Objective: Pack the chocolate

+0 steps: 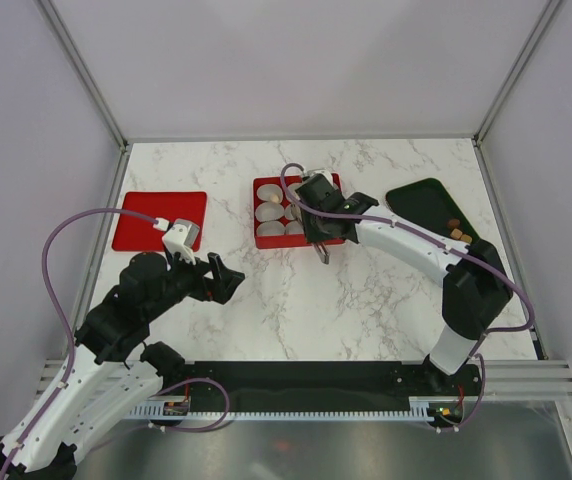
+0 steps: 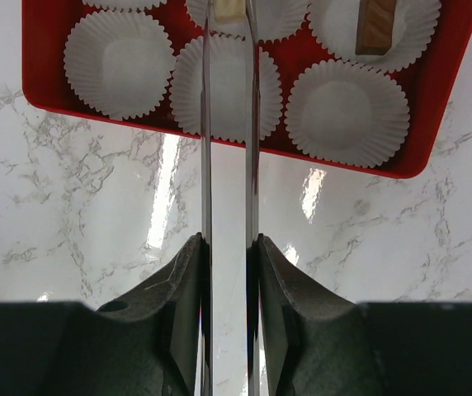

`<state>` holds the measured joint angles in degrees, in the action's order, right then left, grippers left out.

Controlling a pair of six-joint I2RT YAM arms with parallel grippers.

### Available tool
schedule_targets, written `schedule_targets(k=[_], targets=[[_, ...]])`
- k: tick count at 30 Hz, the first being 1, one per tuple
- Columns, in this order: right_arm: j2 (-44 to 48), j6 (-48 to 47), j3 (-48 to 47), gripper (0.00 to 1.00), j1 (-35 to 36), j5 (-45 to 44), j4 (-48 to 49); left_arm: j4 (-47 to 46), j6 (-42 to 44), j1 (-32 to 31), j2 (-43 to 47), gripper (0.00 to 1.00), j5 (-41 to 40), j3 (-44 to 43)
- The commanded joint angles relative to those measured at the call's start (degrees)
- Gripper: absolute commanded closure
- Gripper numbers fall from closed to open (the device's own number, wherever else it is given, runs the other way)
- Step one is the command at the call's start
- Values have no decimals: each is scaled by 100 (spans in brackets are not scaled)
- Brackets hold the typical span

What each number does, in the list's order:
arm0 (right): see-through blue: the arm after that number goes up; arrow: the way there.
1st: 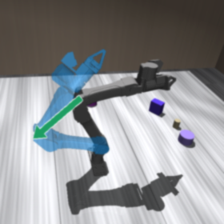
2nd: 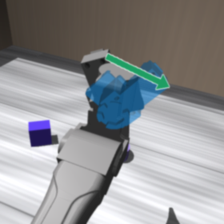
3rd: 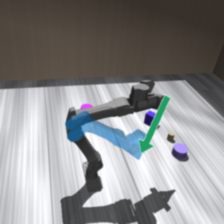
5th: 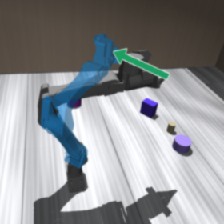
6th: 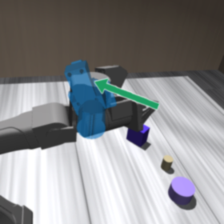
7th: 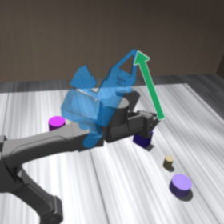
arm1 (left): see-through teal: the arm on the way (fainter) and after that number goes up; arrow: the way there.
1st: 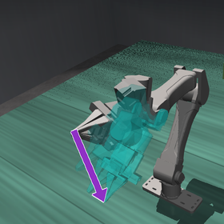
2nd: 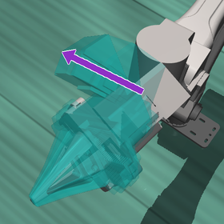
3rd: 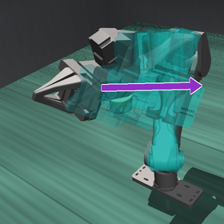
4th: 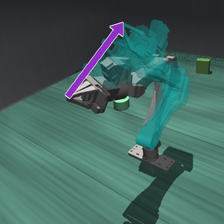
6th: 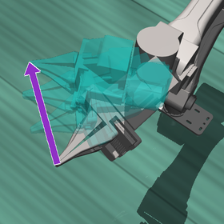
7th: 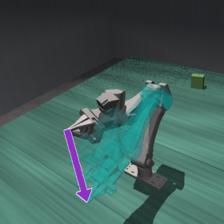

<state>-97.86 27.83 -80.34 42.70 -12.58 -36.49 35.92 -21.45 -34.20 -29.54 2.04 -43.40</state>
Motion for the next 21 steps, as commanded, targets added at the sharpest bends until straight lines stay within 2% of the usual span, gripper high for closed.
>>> schedule_targets(k=[1, 11, 21], targets=[[-83, 64, -351, 64, 81, -289, 283, -77, -26, -17, 10, 0, 6, 24], [-172, 12, -316, 61, 90, -438, 309, -68, -26, -17, 1, 0, -2, 15], [-189, -15, -351, 53, 98, -465, 336, -77, -26, -17, -26, 0, 7, 24]])
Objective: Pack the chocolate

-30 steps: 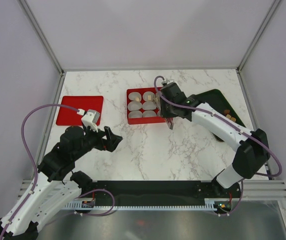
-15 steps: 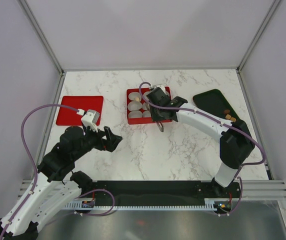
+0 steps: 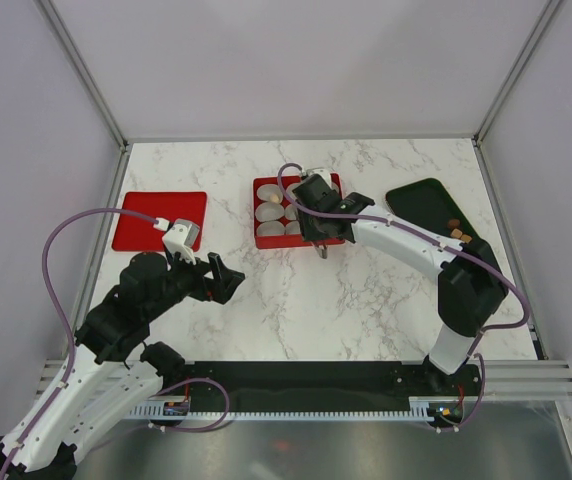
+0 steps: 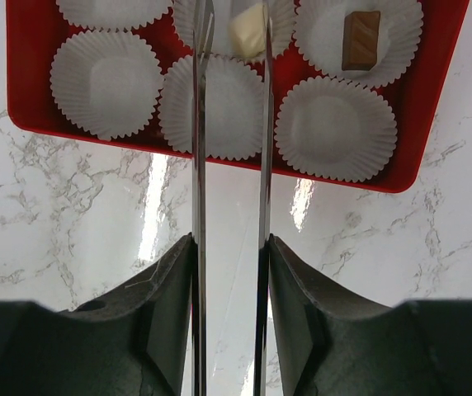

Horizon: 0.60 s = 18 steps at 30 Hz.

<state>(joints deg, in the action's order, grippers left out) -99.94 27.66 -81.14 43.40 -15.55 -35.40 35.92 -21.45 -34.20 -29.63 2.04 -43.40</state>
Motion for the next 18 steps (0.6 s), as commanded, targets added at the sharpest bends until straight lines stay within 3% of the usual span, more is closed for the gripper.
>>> schedule_targets(k=[1, 13, 18], targets=[[36, -24, -270, 53, 28, -185, 226, -68, -26, -17, -25, 0, 7, 16], [879, -226, -481, 52, -7, -790, -221, -76, -26, -17, -8, 0, -2, 16], [1642, -165, -70, 52, -479, -976, -626, -68, -26, -17, 9, 0, 7, 16]])
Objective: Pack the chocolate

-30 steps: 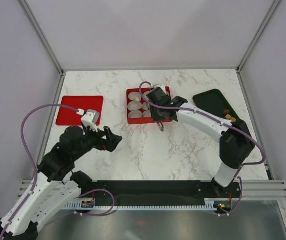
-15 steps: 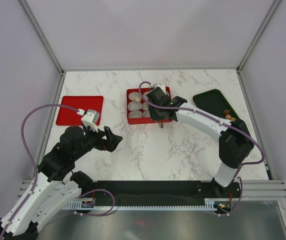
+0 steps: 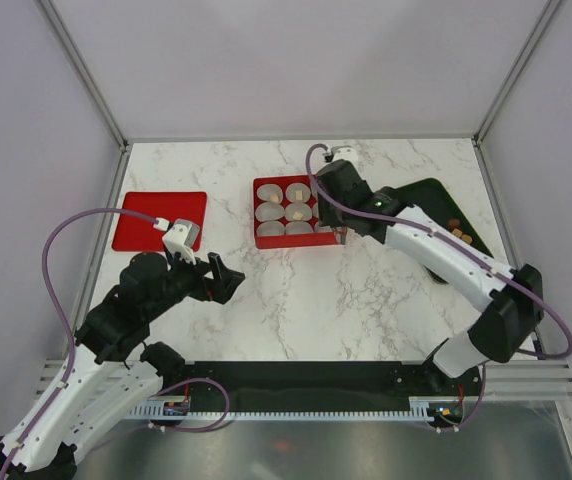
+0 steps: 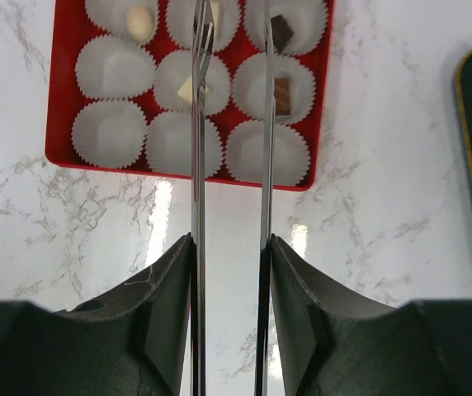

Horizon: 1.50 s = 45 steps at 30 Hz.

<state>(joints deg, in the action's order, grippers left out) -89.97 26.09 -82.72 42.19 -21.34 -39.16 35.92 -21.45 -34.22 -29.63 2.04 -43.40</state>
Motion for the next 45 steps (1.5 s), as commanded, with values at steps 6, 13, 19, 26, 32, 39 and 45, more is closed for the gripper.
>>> schedule_targets(k=[6, 13, 19, 26, 32, 39, 45], targets=[[1630, 142, 1159, 52, -2020, -45, -496, -68, -26, -15, 10, 0, 33, 15], [1914, 28, 1688, 52, -3173, -292, -707, -76, -26, -15, 18, 0, 68, 15], [1808, 72, 1970, 51, -3788, 226, -330, -76, -26, -24, 71, 0, 33, 33], [1571, 125, 2128, 51, -4184, 324, -92, -68, -26, -24, 71, 0, 15, 24], [1457, 81, 2330, 51, -4456, 420, 145, -76, -34, -41, 54, 0, 7, 24], [1307, 28, 2374, 50, -4615, 499, 286, -76, -34, -41, 27, 0, -2, 24], [1158, -60, 2401, 50, -4755, 886, 488, -68, -34, -41, 18, 0, -2, 24]])
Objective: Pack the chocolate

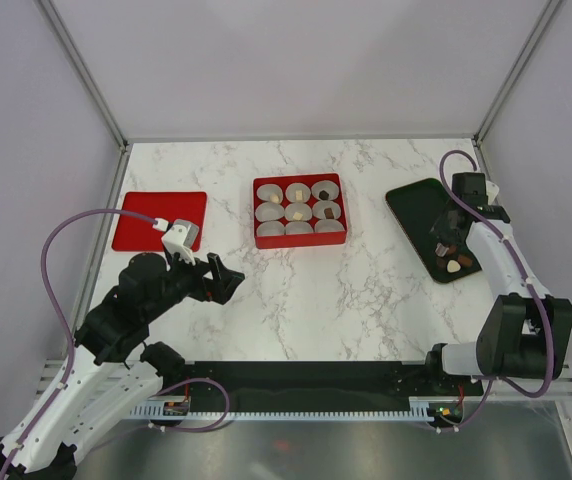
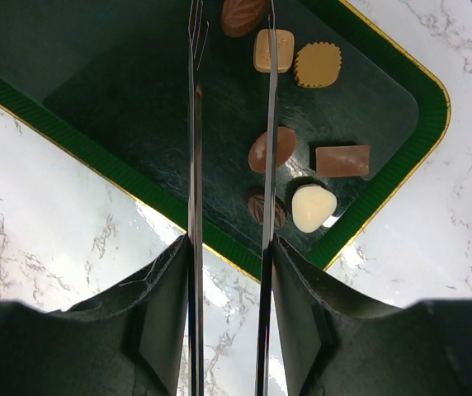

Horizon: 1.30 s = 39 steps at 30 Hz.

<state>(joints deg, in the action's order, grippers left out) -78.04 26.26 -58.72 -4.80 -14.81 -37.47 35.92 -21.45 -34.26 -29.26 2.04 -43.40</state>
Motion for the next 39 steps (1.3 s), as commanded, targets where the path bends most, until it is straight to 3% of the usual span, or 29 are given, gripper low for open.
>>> schedule_targets(k=[1, 24, 39], targets=[[-53, -86, -8, 50, -74, 259, 337, -68, -34, -28, -19, 0, -11, 24], [-475, -271, -78, 54, -100, 523, 557, -77, -34, -37, -10, 0, -20, 24], [78, -271, -131, 63, -65, 1401, 452, -76, -34, -37, -27, 0, -20, 24]])
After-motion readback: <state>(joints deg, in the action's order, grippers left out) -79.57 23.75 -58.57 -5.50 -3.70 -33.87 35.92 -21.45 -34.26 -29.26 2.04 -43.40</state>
